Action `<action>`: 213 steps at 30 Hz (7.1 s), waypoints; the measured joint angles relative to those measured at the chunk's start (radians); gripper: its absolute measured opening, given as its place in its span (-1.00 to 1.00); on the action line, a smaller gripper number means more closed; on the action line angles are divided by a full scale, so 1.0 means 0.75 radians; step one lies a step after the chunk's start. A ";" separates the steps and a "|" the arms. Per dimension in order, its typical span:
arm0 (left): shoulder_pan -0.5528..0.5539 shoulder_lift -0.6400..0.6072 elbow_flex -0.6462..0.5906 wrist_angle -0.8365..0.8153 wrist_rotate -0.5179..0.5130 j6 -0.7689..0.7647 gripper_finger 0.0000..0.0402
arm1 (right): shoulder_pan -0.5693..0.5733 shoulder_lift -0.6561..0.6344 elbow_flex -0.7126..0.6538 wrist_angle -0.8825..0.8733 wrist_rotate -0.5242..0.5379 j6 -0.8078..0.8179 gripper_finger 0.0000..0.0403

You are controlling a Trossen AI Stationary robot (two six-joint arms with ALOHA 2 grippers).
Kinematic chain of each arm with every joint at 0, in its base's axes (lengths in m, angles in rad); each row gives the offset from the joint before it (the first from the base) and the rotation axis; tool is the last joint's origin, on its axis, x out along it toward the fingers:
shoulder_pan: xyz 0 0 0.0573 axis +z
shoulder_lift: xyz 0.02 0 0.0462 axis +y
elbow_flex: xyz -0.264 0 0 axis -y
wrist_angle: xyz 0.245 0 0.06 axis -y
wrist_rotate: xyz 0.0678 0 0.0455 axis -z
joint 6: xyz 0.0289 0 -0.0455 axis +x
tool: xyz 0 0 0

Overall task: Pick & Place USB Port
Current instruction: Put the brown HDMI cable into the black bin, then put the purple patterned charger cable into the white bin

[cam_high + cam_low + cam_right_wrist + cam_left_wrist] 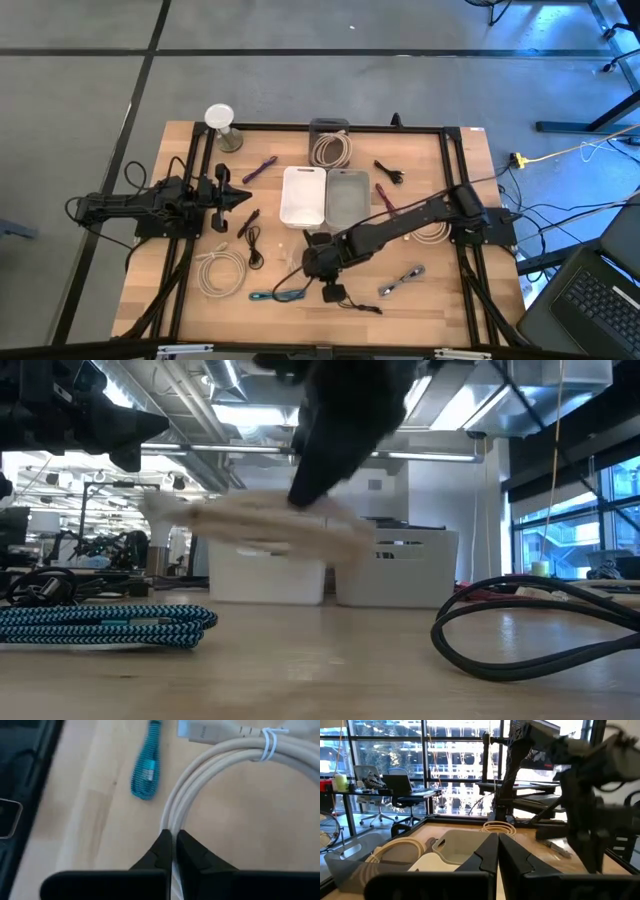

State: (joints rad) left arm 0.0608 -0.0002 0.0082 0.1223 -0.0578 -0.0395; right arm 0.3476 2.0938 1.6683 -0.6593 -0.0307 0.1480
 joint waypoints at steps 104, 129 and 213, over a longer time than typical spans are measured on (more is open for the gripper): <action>0.001 0.126 -0.001 0.222 0.039 0.169 -0.98 | -0.931 -0.357 -0.015 -0.287 -0.124 -0.355 -0.20; 0.001 0.341 0.187 -0.277 -0.561 -0.036 -0.68 | -0.316 -0.906 -0.477 -0.507 0.314 0.142 -0.19; 0.108 1.706 1.440 -0.822 -0.126 0.807 -0.98 | -0.329 -0.907 -0.514 -0.436 0.387 0.066 -0.19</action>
State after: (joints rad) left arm 0.1421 1.2789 1.0882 -0.4942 -0.1524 0.5656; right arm 0.1005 1.4136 1.2831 -0.9865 0.2597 0.1975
